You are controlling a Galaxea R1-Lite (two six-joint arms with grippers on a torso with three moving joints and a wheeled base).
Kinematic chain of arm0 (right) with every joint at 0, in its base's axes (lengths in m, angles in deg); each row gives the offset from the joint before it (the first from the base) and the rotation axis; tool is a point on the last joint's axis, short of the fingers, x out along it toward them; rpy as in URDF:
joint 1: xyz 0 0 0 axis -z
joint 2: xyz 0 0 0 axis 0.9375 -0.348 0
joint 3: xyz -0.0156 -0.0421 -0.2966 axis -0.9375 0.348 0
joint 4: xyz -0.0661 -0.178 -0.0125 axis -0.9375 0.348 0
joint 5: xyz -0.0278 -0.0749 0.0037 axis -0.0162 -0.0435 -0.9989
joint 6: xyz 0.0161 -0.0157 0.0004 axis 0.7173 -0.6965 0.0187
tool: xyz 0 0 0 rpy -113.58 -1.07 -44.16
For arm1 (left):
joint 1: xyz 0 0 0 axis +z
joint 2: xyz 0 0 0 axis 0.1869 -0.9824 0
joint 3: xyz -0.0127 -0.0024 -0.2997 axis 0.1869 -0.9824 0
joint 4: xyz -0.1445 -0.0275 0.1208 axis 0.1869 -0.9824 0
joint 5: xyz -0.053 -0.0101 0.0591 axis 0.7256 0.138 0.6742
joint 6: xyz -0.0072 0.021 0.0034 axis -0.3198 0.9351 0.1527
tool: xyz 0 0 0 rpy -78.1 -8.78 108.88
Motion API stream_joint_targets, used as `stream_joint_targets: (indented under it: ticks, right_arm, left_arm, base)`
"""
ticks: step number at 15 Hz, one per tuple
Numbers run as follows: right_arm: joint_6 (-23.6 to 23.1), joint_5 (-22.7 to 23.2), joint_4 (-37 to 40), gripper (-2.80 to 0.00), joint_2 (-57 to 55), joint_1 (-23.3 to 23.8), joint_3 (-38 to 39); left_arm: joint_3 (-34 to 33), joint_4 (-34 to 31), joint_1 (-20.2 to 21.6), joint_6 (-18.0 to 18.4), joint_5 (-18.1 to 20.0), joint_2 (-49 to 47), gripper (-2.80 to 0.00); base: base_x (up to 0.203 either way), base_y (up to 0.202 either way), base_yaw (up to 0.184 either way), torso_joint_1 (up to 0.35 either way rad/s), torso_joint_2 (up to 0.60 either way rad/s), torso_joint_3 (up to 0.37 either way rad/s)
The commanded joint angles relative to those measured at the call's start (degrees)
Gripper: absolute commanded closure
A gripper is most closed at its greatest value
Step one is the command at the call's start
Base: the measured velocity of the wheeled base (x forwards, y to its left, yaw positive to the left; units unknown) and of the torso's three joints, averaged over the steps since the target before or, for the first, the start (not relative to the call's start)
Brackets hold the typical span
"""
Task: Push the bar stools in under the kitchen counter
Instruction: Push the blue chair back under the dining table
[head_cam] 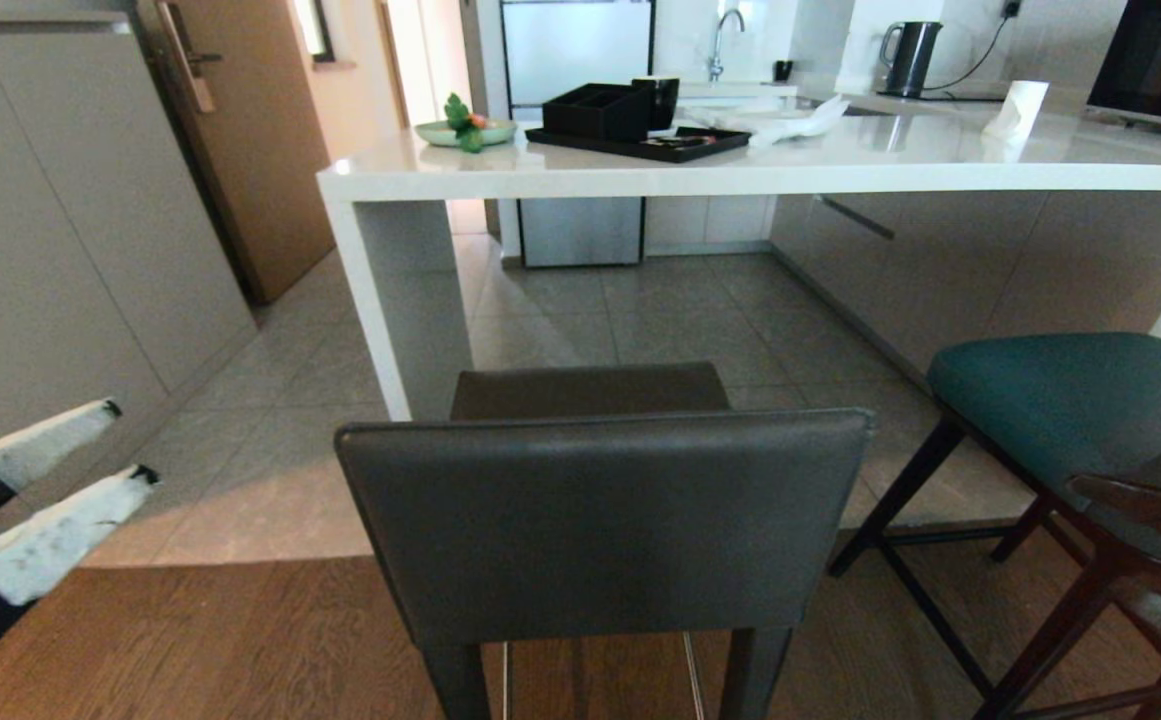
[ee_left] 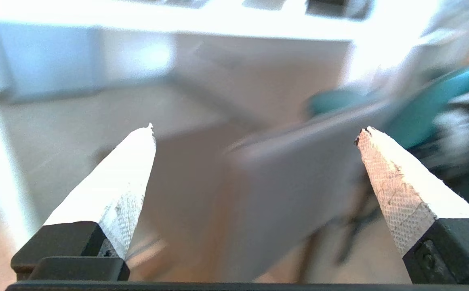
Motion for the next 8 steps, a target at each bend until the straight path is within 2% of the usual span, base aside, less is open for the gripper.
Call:
stream_joint_targets:
  ticks: [1,2,4,5,8]
  right_arm:
    - [19.1,-0.5,-0.5,-2.8,14.8,0.0,-1.4]
    - [25.5,-1.4,-0.5,-2.8,19.1,0.0,-2.2]
    - [31.8,-2.5,-0.5,-2.8,26.8,-0.7,-2.9]
    - [35.6,-2.9,-0.5,-2.8,30.9,-2.7,-3.6]
    - [52.4,-3.8,0.0,-2.8,43.2,-10.5,-8.9]
  left_arm:
    - [1.5,0.0,0.2,-8.6,1.7,11.5,-2.8]
    - [2.7,-1.9,0.5,-12.0,3.1,16.3,-2.8]
    - [5.7,-10.4,1.5,-15.3,4.7,25.8,-2.8]
    - [7.7,-17.1,1.8,-16.1,5.2,30.8,-2.8]
    - [14.4,-40.5,0.7,-17.4,8.8,44.4,-2.8]
  base:
    - [0.0,0.0,0.0,0.0,0.0,0.0]
    - [0.0,0.0,0.0,0.0,0.0,0.0]
    - [0.0,0.0,0.0,0.0,0.0,0.0]
    - [0.0,0.0,0.0,0.0,0.0,0.0]
    - [0.0,0.0,0.0,0.0,0.0,0.0]
